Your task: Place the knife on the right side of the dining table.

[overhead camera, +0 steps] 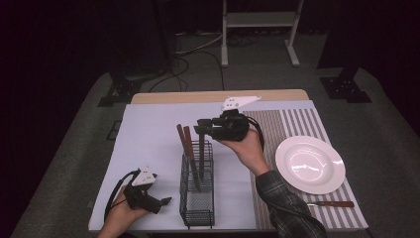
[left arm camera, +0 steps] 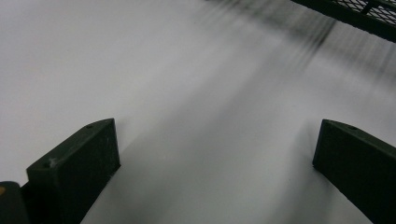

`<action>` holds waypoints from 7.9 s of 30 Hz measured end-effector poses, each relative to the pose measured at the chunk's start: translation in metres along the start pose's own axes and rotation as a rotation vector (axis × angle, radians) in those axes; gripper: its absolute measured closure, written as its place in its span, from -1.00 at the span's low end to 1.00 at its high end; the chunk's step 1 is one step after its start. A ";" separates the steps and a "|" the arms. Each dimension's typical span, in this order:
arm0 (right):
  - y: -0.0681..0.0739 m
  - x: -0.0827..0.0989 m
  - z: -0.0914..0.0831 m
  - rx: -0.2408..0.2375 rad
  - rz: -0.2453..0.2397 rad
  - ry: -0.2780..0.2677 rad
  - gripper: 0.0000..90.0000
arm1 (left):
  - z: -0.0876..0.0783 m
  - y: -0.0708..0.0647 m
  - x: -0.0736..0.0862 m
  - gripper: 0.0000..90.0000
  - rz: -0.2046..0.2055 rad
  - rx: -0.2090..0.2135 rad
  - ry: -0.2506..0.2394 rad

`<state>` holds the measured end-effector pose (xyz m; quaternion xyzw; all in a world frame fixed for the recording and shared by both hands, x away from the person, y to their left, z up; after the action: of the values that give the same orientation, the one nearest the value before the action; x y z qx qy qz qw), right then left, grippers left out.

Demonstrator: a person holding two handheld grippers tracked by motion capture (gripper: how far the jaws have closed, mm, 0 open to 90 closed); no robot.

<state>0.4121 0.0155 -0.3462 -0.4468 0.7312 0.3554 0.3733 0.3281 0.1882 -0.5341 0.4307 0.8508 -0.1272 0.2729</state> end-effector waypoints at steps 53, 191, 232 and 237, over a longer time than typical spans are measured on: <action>0.033 -0.046 -0.043 0.049 -0.063 -0.121 0.78 | 0.000 0.000 0.000 -1.00 0.002 -0.001 0.002; -0.187 0.093 -0.191 0.603 0.357 -0.210 0.67 | 0.000 0.000 0.000 -1.00 0.001 -0.001 0.000; -0.213 0.161 -0.226 0.692 0.462 -0.154 0.35 | 0.000 0.000 0.000 -1.00 0.002 -0.001 0.000; -0.215 0.171 -0.229 0.701 0.479 -0.139 0.30 | 0.000 0.000 0.000 -1.00 0.002 -0.001 0.000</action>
<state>0.5025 -0.3209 -0.4265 -0.0854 0.8640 0.1912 0.4578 0.3284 0.1883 -0.5342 0.4312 0.8505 -0.1264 0.2733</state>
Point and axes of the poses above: each handheld gripper's, and its own axes: z roughly forward along the jaws, x roughly out of its underside, y roughly to its left, the point moved 10 cm from there along z, roughly forward along the jaws, and after that the axes turned 10 degrees about y, right-handed, at the moved point
